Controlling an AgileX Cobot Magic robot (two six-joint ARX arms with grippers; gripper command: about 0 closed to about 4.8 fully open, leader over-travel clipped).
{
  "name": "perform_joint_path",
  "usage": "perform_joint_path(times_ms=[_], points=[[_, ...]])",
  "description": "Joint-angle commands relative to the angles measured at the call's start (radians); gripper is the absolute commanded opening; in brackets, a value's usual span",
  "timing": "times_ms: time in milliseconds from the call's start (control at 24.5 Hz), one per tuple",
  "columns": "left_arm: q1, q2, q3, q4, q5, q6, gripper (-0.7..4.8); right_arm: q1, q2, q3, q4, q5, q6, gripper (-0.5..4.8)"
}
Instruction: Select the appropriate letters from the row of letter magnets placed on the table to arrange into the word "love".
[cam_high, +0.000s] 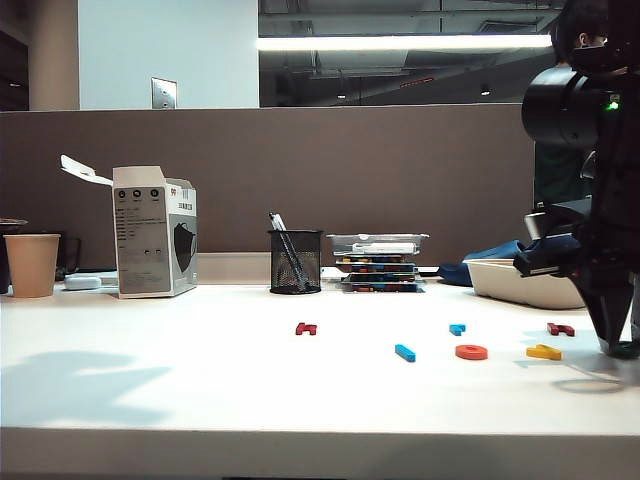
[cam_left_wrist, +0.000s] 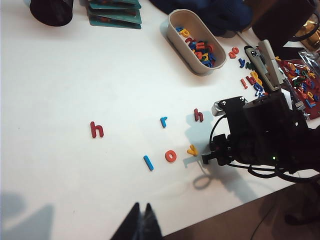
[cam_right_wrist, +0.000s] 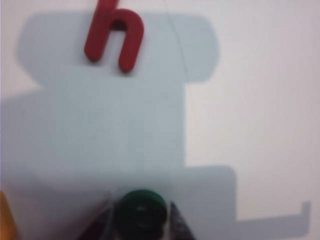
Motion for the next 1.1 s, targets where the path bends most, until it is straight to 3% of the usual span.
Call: perform_joint_path(times_ms=[41,937,1100], points=[[-0.001,-0.003,0.003,0.009,-0.003,0.004,-0.05,0.002,0.003,-0.004,-0.027,-0.014,-0.002,1.82],[-0.001,-0.003,0.003,0.009,-0.003,0.004,-0.05,0.002,-0.128,-0.001,-0.003,-0.006,-0.033,1.81],[-0.001,-0.003,0.003,0.009,-0.003,0.004,-0.05,0.001,-0.206,-0.001,-0.005,0.07,-0.075,1.81]])
